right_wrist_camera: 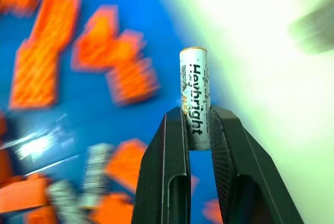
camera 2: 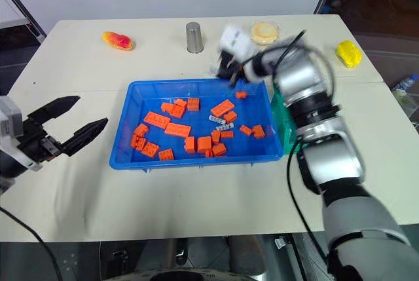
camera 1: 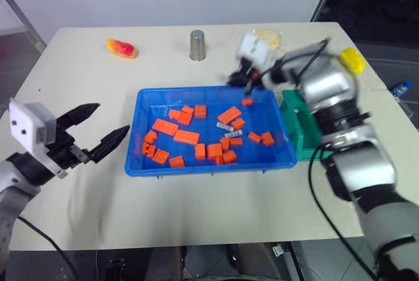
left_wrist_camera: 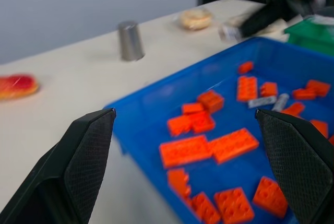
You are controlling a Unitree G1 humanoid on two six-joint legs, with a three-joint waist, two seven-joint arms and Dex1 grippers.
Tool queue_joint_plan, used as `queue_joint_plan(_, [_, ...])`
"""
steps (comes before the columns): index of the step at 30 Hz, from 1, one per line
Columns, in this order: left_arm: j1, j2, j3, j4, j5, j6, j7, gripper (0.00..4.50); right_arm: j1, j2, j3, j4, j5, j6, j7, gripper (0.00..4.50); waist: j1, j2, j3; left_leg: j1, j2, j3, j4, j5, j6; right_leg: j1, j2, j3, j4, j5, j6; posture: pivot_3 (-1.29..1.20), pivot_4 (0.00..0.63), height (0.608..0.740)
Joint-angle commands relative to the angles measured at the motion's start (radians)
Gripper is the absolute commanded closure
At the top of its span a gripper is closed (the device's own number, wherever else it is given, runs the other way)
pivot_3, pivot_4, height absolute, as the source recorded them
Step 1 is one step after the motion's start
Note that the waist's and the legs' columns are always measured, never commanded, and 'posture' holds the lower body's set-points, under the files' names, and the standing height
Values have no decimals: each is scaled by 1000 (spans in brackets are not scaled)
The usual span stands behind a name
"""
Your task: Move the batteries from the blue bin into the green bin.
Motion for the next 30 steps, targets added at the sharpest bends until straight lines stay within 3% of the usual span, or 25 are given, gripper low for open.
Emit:
queue_joint_plan(1, [-68,37,-57,10,-36,19,-35,0,-1,-142,-53,-69,-4,42,20,4449,4,0,0,0,0,0,0,0,0,0,0,0,-1,0,0,0,150,740])
queue_joint_plan(6, [-208,77,-172,77,-52,47,-114,0,138,-367,-104,-244,21,194,59,4449,24,0,0,-1,-1,1,0,0,0,-1,-1,0,-2,-1,-1,0,150,740])
queue_joint_plan(12, [-336,93,-272,194,-6,34,-198,0,393,-554,-182,-497,89,335,101,4449,19,1,1,-1,0,2,0,0,0,-2,1,1,-1,0,0,0,150,740])
queue_joint_plan(18, [-414,69,-340,295,57,3,-250,0,500,-586,-256,-621,156,452,43,4449,19,1,1,-1,0,3,1,0,0,-2,1,2,0,-1,0,0,150,740])
queue_joint_plan(22, [-436,55,-354,315,76,-6,-262,0,566,-603,-261,-630,153,426,-2,4449,25,1,1,-1,0,3,2,0,0,-1,1,2,-1,-1,0,0,150,740])
queue_joint_plan(30, [-407,52,-326,293,80,-4,-259,0,601,-646,-262,-574,166,352,-30,502,23,1,1,-1,0,2,2,0,0,-1,1,2,-1,-1,0,0,150,740])
